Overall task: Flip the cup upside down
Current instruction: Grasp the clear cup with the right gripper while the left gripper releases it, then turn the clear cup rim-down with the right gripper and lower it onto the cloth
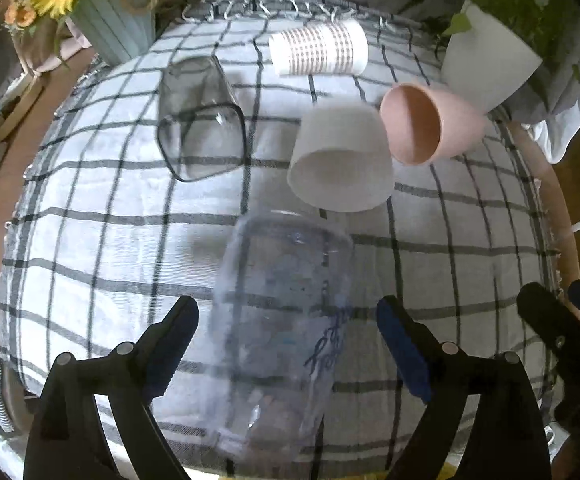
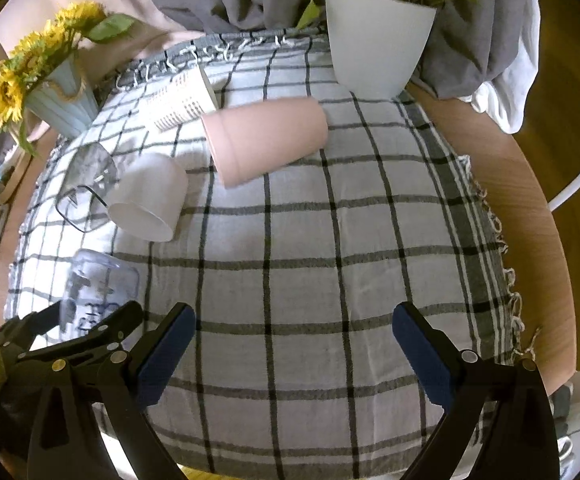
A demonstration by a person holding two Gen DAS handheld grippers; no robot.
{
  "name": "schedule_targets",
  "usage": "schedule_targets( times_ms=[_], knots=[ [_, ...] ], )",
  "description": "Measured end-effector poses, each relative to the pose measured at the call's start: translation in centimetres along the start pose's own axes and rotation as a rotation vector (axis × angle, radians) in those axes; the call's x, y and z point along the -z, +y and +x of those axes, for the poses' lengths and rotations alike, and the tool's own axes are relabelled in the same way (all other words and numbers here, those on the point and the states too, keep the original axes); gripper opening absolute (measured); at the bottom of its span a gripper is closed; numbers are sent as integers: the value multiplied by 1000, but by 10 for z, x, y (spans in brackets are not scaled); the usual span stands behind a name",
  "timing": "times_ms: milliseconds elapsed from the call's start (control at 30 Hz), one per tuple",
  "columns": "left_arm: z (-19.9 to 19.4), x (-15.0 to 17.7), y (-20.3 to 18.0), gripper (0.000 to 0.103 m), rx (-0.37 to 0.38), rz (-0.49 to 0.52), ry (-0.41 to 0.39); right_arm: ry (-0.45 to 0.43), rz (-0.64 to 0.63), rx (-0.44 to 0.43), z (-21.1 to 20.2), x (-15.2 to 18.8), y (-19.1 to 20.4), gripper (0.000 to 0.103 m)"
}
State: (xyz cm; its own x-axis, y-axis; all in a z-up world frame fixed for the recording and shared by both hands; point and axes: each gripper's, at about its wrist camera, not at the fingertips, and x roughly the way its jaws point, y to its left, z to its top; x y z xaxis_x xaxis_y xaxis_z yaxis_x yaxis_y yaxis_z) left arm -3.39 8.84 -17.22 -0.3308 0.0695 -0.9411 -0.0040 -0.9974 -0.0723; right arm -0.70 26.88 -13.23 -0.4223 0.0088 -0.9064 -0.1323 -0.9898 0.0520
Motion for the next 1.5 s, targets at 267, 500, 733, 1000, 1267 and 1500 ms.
schedule_targets(
  times_ms=[267,500,733,1000,1267,1500],
  knots=[
    [-48,3,31,95,-29,-44,-87,-98,47,-61,-36,-11,9,99],
    [-57,4,75,96,-84,-63,-110,-43,36,-140,-26,-14,47,99],
    [-41,0,112,96,-86,-44,-61,-12,2,-153,-10,-14,91,99],
    [-23,-10,138,96,-60,-7,-16,149,43,-194,40,-22,121,94],
    [-11,-21,149,96,-19,24,13,249,101,-180,67,-30,135,85],
    [-6,-25,152,96,12,38,26,365,224,-227,89,-27,123,72]
  ],
)
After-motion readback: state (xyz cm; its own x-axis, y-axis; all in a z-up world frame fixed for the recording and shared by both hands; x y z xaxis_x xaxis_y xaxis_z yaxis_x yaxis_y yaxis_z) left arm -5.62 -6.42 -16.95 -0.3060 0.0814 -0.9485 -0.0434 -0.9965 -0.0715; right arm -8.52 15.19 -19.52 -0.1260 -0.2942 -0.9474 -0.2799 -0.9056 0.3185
